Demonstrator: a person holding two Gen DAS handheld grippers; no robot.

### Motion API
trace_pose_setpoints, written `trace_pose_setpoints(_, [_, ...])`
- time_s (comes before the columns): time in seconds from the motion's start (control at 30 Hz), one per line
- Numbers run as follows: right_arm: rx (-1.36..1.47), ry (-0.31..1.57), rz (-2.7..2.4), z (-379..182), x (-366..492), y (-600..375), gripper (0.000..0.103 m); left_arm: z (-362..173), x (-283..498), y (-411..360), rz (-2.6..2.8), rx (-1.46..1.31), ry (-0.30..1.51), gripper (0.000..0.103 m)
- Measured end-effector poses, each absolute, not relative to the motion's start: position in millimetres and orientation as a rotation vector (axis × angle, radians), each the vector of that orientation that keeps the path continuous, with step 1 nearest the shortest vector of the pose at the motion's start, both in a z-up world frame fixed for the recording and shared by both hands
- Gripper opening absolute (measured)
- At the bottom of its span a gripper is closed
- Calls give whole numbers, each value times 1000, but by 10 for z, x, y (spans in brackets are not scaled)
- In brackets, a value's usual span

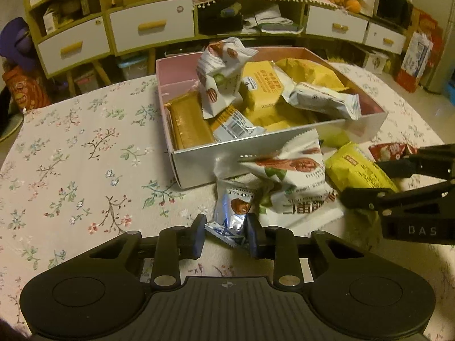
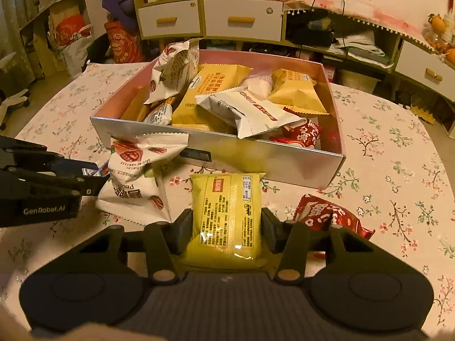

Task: Organize snacks
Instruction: 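Grasp a silver foil pack with the left tool while the right tool grasps a yellow pack, then lift the silver foil pack and yellow pack and carry both over the box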

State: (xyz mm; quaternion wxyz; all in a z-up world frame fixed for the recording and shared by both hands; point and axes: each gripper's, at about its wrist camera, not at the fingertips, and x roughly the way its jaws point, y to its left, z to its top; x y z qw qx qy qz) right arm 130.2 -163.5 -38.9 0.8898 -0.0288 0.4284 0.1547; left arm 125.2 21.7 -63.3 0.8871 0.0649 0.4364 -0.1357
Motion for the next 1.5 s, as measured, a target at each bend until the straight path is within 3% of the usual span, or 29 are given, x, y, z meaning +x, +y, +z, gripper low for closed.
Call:
trace_pose_setpoints(0.57, [-148,956,379,-233,1172,-1560,42,-537,1101,220,-317,166,992,23])
trace_pose_setpoints(0.8, [-141,968,358,-314,1193,-1569,51,-589,1051,231,-324,190,983,29])
trace_pose_setpoints(1.1, [-117,949,333,-370,1224,-1579,54,-659,1079,272,-333,153,905,35])
trace_pose_setpoints(1.2, [-109,942,339,-365,1228,-1585,48,-663,1089,275,-343,154,897,32])
trace_pose_setpoints(1.5, [-148,941,349,-335,1205,-1562,46,-637,1107,293,-339,137,912,25])
